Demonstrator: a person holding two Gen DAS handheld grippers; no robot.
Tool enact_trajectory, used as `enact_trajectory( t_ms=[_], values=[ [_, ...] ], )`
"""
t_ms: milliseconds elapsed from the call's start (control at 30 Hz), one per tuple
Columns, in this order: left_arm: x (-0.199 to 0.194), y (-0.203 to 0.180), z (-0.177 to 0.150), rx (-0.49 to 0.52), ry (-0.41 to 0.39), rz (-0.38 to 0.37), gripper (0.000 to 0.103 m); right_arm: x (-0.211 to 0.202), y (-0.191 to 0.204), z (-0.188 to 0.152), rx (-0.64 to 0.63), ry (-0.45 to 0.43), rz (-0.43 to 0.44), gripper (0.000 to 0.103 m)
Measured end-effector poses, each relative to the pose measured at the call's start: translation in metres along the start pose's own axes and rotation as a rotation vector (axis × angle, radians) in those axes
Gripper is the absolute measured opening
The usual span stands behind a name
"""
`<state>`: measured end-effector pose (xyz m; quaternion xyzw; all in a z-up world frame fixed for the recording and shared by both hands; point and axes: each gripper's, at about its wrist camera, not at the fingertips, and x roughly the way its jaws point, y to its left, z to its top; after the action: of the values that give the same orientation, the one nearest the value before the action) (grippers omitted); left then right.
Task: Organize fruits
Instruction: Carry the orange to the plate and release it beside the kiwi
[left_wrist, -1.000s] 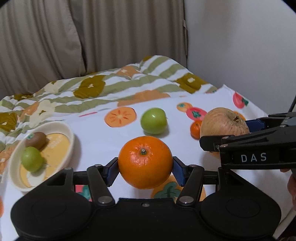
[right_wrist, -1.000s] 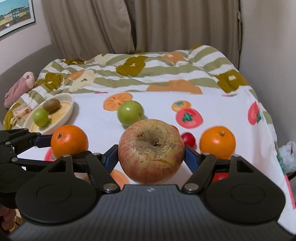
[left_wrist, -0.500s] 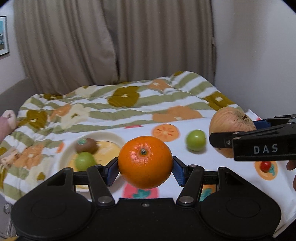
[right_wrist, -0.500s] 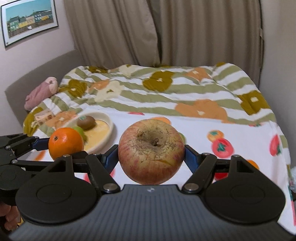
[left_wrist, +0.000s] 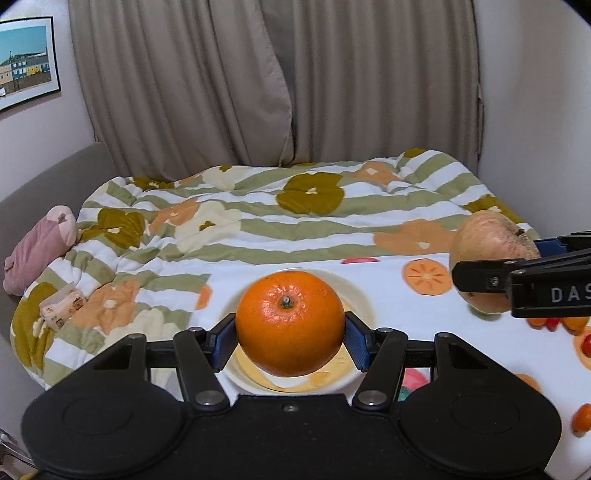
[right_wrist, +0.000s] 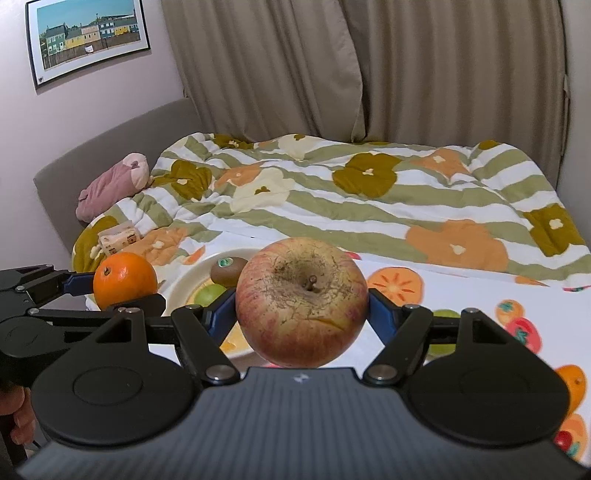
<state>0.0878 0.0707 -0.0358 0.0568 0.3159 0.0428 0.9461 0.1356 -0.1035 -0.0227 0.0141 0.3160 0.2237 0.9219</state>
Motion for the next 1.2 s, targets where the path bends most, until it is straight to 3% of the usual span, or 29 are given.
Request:
enact_trajectory(
  t_ms=[233, 567, 833, 1200],
  values=[
    [0.034, 0.040, 0.008, 0.012, 0.021, -0.011, 0.064, 0.039, 0.026, 0.013, 0.020, 0.022, -0.012, 0.088],
    [0.097, 0.074, 0.008, 0.043, 0.084, -0.085, 0.064, 0.099, 0.043, 0.020, 0.062, 0.066, -0.074, 0.088],
    [0.135, 0.079, 0.003, 0.084, 0.150, -0.159, 0.064, 0.129, 0.046, 0.017, 0.098, 0.099, -0.116, 0.088],
    [0.158, 0.086, 0.002, 0.080, 0.199, -0.219, 0.065, 0.148, 0.052, 0.015, 0.116, 0.116, -0.137, 0.088]
  ],
)
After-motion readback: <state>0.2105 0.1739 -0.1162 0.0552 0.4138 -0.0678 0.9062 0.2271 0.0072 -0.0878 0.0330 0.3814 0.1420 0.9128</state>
